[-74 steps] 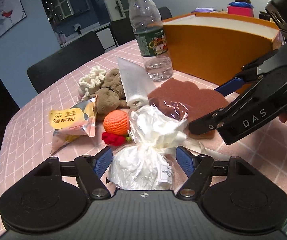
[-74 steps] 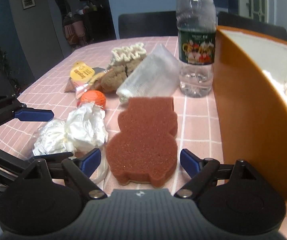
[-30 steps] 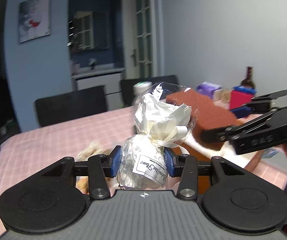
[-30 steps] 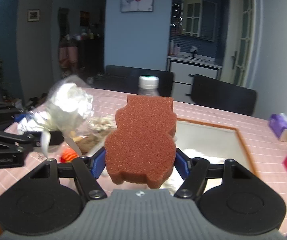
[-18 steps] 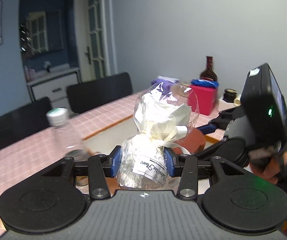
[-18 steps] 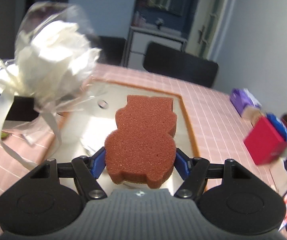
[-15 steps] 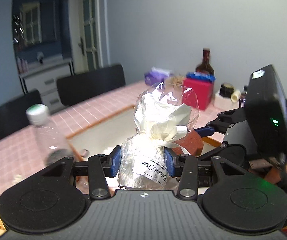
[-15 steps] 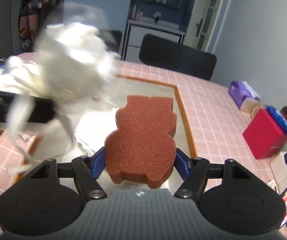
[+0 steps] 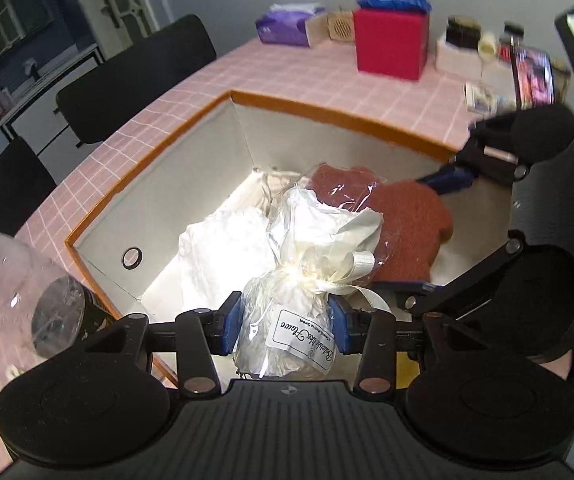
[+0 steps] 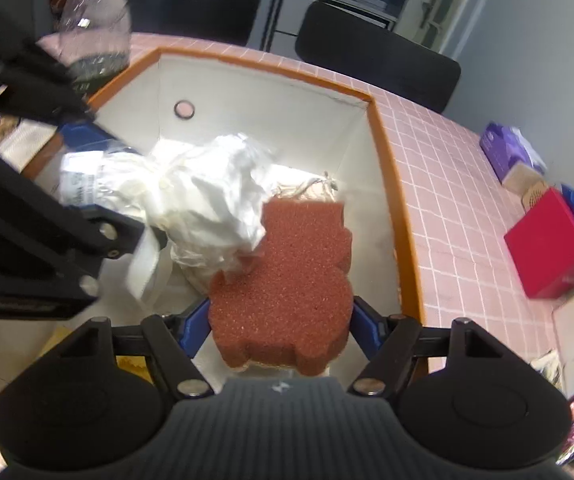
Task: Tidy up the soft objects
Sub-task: 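Carry the bag and sponge over the box and release them inside, then move both grippers back toward the knitted ball and snack packet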
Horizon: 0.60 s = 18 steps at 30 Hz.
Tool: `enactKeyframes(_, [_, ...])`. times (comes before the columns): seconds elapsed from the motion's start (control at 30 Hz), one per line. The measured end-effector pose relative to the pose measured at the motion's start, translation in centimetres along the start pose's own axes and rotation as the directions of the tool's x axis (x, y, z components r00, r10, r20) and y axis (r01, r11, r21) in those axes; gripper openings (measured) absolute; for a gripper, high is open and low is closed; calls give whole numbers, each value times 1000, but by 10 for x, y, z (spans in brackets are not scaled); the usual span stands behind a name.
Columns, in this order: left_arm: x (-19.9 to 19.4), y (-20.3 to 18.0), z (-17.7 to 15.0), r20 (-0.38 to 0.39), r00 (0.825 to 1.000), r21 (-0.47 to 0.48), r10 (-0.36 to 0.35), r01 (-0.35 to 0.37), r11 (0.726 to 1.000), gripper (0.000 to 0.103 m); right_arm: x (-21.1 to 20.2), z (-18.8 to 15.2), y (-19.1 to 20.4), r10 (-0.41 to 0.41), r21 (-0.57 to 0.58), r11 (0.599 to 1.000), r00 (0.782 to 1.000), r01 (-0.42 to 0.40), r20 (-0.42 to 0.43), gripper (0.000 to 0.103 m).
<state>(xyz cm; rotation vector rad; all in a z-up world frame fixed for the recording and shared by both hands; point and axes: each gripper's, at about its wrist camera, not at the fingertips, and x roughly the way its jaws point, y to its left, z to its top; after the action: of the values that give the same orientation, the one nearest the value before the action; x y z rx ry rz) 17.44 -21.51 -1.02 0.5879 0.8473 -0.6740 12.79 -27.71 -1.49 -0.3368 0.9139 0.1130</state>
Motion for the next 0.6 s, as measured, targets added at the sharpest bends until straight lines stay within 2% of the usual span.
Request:
enactKeyframes(0.1, [11, -3, 2, -52, 999, 47, 7, -4, 999, 52, 6, 0, 6, -12, -52, 999, 1000, 11, -10, 72])
enactKeyframes(0.2, [13, 1, 0, -60, 998, 51, 34, -31, 998, 57, 6, -2, 9, -19, -84, 996, 1000, 18, -7, 74])
enactKeyframes(0.33, [10, 6, 0, -43, 998, 42, 45, -43, 998, 65, 3, -3, 6, -16, -78, 997, 1000, 16, -2, 82])
enactKeyframes(0.6, [-11, 3, 0, 17, 999, 38, 38, -39, 999, 75, -16, -2, 11, -6, -92, 996, 999, 11, 48, 89])
